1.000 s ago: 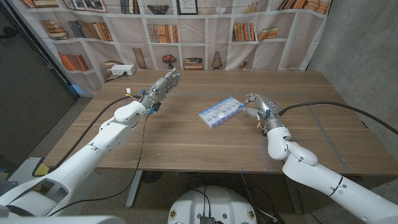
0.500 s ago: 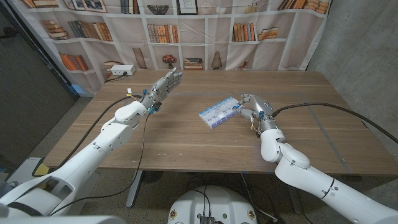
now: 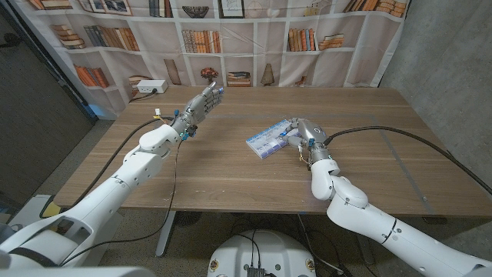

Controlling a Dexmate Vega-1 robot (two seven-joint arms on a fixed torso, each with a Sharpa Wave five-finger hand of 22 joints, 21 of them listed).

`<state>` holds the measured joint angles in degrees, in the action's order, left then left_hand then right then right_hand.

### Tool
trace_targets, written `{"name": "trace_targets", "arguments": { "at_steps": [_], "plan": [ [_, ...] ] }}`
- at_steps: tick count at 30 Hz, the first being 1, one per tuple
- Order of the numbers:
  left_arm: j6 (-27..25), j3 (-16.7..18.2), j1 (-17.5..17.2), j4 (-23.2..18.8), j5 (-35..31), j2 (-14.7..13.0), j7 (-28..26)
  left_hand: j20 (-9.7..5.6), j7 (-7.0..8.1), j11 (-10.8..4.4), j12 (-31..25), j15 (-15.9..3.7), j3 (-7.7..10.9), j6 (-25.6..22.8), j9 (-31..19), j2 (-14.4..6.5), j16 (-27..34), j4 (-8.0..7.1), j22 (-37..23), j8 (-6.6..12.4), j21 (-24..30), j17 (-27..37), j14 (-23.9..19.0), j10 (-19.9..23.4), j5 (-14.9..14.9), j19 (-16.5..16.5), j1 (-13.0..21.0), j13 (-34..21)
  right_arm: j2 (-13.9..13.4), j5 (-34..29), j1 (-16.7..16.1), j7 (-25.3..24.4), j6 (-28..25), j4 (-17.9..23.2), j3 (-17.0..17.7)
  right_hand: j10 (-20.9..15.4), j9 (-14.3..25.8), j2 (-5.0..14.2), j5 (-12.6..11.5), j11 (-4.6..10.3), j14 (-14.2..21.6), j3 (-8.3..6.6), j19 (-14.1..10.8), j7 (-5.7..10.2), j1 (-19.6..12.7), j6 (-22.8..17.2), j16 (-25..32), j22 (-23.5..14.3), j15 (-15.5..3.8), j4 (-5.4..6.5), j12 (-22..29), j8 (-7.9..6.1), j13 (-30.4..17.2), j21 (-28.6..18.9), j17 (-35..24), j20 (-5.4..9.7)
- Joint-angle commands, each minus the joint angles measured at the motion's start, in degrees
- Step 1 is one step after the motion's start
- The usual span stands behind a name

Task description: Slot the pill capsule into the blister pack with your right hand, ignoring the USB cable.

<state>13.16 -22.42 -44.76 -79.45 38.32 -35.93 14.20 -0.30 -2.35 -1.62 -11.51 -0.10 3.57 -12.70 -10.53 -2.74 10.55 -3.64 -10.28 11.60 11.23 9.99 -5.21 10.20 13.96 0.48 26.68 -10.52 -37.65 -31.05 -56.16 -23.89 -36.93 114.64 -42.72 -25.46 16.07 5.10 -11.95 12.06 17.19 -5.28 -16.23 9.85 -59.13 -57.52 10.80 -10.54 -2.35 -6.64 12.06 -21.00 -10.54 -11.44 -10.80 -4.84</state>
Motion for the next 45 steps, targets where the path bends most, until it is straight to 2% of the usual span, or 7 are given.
{"name": "trace_targets", "arguments": {
  "at_steps": [1,8,25,36,45],
  "plan": [
    [1.0,0.8,-1.7,-1.7,-2.1,-0.9,-3.8,-0.34,-0.13,-0.06,-0.1,-0.31,-0.42,-0.4,-0.3,0.1,0.2,-0.22,-0.1,-0.01,0.0,0.3,-0.2,0.5,0.0,-0.4,0.1,-0.3,1.1,-0.2,2.4,2.8,-0.2,-1.7,-1.8,0.4,0.2,0.67,-0.2,0.05,-0.3,0.09,-0.1,2.92,-0.1,-3.1,-0.1,-0.2,-2.88,0.08,-0.2,-0.33,-0.1,0.1,-0.3,-0.75],
    [1.1,0.3,-0.4,0.1,-2.0,-0.1,-2.8,-0.31,-0.15,0.01,-0.1,-0.31,-0.51,-0.5,-0.3,0.1,0.2,-0.23,-0.1,0.0,0.0,0.3,-0.2,0.6,0.0,-0.5,0.1,-0.3,1.9,0.1,3.3,2.9,0.2,-3.1,-2.2,0.9,0.0,0.69,-0.2,0.09,-0.8,0.16,0.1,2.93,-0.1,-3.0,-0.2,-0.2,-2.48,0.09,-0.4,-0.24,-0.1,0.1,-0.3,-0.98],
    [1.9,0.0,2.3,3.4,-1.7,0.7,-0.2,-0.33,-0.16,0.1,0.0,-0.35,-0.71,-0.5,-0.3,0.1,0.2,-0.27,-0.1,-0.03,0.0,0.3,-0.3,0.6,0.0,-0.6,0.1,-0.3,4.2,1.3,6.3,3.9,1.0,-7.0,-4.0,1.2,-0.1,0.91,-0.3,0.06,-0.9,0.25,0.6,2.93,-0.1,-2.7,0.1,-0.3,-3.09,0.16,-0.4,-0.15,-0.2,0.1,-0.3,-1.02],
    [2.5,-0.2,3.9,5.3,-1.8,1.1,1.3,-0.29,-0.13,-0.17,0.0,-0.39,-0.82,-0.5,-0.3,0.1,0.2,-0.28,-0.1,-0.06,0.0,0.3,-0.2,0.7,0.0,-0.8,0.1,-0.3,4.7,0.3,7.7,4.0,0.7,-8.5,-5.5,1.3,0.1,1.14,-0.3,0.03,-0.7,0.28,0.5,2.93,-0.1,-2.5,0.3,-0.3,-3.52,0.27,-0.3,-0.15,-0.3,0.0,-0.4,-1.06],
    [2.7,-0.5,4.4,6.0,-1.9,1.4,1.9,-0.31,-0.14,-0.1,0.0,-0.45,-0.91,-0.5,-0.3,0.0,0.2,-0.3,-0.1,-0.04,0.1,0.3,-0.3,0.7,0.0,-0.8,0.2,-0.3,4.3,-3.1,8.3,3.0,-1.2,-9.8,-7.0,1.2,0.2,1.27,-0.4,0.01,-0.2,0.33,0.4,2.93,0.0,-2.3,0.6,-0.3,-4.15,0.35,-0.2,-0.23,-0.3,-0.2,-0.5,-1.21]
  ]
}}
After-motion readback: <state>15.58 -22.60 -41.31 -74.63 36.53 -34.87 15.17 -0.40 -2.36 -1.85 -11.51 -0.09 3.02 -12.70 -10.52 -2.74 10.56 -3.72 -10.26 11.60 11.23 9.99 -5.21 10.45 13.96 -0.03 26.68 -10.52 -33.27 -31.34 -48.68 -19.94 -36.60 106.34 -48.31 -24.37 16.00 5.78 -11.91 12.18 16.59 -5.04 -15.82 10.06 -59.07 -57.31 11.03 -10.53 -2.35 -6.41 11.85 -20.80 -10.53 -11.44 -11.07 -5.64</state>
